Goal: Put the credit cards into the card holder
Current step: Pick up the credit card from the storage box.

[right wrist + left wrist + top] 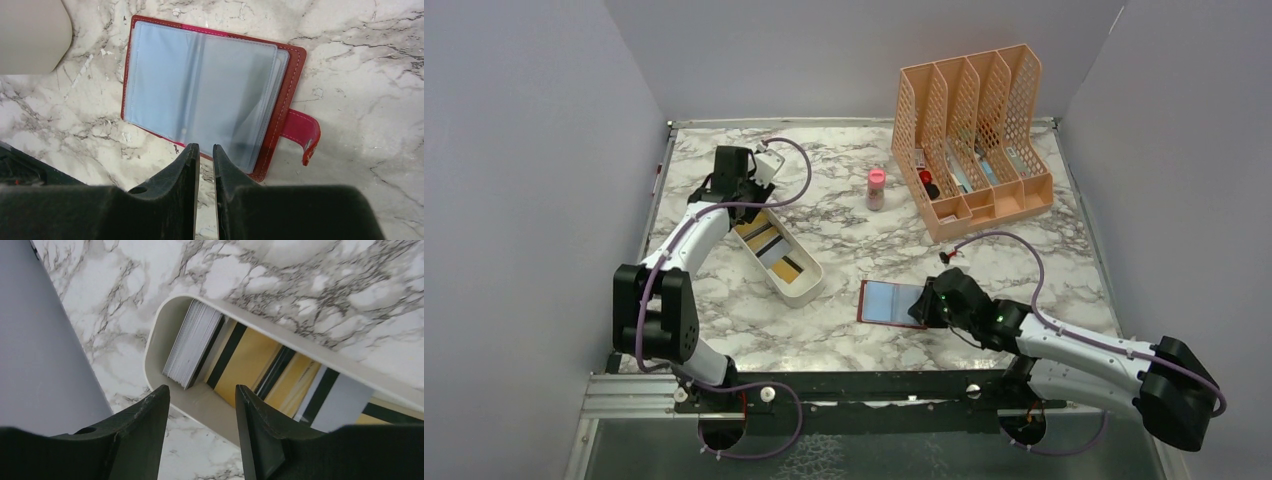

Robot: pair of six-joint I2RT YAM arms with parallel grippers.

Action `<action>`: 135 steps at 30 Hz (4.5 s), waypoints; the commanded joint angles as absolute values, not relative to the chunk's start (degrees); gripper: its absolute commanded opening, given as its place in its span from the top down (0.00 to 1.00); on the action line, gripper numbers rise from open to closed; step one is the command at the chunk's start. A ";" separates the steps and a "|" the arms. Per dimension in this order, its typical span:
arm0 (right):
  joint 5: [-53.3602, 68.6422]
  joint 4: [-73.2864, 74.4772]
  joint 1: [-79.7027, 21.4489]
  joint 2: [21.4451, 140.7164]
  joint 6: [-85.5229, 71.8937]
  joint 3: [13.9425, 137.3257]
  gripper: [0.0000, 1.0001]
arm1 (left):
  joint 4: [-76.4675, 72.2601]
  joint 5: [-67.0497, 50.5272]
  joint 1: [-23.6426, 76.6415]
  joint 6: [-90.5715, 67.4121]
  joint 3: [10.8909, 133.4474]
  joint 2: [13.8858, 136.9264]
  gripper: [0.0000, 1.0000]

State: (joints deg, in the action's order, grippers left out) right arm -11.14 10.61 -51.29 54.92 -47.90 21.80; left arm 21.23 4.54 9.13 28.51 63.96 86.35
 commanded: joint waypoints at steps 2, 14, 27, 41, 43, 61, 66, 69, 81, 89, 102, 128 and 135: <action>-12.93 12.35 -51.40 53.74 -47.17 22.83 0.78 | 16.13 4.53 6.43 37.10 61.94 88.90 0.46; -12.53 12.34 -51.42 53.70 -47.79 23.16 0.78 | 8.14 4.09 6.41 42.52 59.68 93.90 0.47; -13.45 13.10 -51.42 53.02 -47.99 23.50 0.78 | 5.01 7.18 6.50 44.90 60.67 99.42 0.51; -13.27 13.02 -51.41 52.47 -48.08 23.03 0.77 | 1.98 10.87 7.46 45.53 59.59 100.37 0.82; -13.10 12.84 -51.42 52.68 -47.99 22.94 0.77 | 2.01 10.90 7.67 45.53 59.56 99.65 0.82; -12.46 12.92 -51.42 51.85 -47.89 22.74 0.76 | 10.80 7.03 8.66 42.96 63.11 94.86 1.00; -11.78 12.38 -51.42 52.34 -47.99 22.82 0.76 | 12.23 6.93 9.05 42.76 63.23 93.60 1.00; -11.54 12.15 -51.39 52.24 -48.23 22.48 0.76 | 13.34 6.96 9.12 41.48 63.37 92.83 1.00; -11.09 12.13 -51.41 51.70 -48.46 22.08 0.76 | 17.23 7.87 9.62 25.52 66.73 90.51 1.00; -10.40 11.34 -51.42 51.89 -48.47 21.65 0.76 | 17.15 9.73 9.99 25.72 65.31 87.06 1.00; -10.46 12.11 -51.42 50.92 -48.67 22.77 0.76 | 21.30 4.99 10.11 29.00 66.14 87.39 1.00; -10.49 12.61 -51.42 52.03 -47.37 24.46 0.76 | -3.19 10.04 10.11 47.77 55.81 95.46 1.00; -10.55 12.24 -51.42 51.92 -47.56 23.73 0.76 | -2.06 11.33 10.09 48.84 58.50 100.48 0.87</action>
State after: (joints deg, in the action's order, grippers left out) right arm -9.98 12.53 -51.29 52.23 -47.97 23.00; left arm 0.75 9.78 9.89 47.35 56.66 97.93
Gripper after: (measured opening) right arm 0.238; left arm 0.092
